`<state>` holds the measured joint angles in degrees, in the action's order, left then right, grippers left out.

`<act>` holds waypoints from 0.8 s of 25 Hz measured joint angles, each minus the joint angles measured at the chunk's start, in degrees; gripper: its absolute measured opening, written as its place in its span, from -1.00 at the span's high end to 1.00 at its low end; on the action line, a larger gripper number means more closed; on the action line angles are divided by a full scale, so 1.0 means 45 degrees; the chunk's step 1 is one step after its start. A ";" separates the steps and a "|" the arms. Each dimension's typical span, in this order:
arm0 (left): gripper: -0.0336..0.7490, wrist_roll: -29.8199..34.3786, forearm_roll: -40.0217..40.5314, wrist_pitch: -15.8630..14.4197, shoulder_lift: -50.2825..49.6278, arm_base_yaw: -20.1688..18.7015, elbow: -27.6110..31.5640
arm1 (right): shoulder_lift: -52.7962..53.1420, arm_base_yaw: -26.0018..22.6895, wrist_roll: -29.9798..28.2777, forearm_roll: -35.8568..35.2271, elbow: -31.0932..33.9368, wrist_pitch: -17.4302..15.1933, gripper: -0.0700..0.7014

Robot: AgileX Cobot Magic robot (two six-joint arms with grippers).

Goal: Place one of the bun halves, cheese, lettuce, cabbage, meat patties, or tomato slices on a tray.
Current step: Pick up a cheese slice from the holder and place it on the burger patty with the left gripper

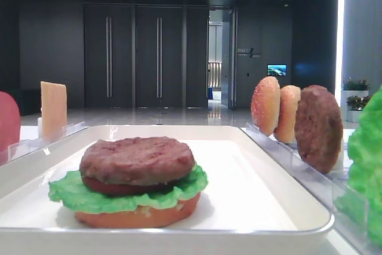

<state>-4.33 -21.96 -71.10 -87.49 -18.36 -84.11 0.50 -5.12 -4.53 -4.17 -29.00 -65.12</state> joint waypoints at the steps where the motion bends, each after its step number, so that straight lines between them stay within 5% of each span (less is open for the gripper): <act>1: 0.83 0.0039 -0.0012 0.0000 0.0232 0.0000 0.0361 | 0.0000 0.0000 0.0000 0.0000 0.0000 0.0000 -0.42; 7: 0.83 0.0962 -0.0751 0.1135 0.1292 0.0000 0.3161 | 0.0000 0.0000 0.0000 0.0000 0.0000 0.0000 -0.42; 14: 0.83 0.3758 -0.3957 0.2886 0.1343 0.0000 0.5557 | 0.0000 0.0000 0.0000 0.0000 0.0000 0.0000 -0.42; 20: 0.83 0.5881 -0.6171 0.3565 0.1301 0.0000 0.7377 | 0.0000 0.0000 0.0000 0.0000 0.0000 0.0000 -0.42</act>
<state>22.13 -49.72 -55.06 -81.64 -18.36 -50.92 0.50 -5.12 -4.53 -4.17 -29.00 -65.12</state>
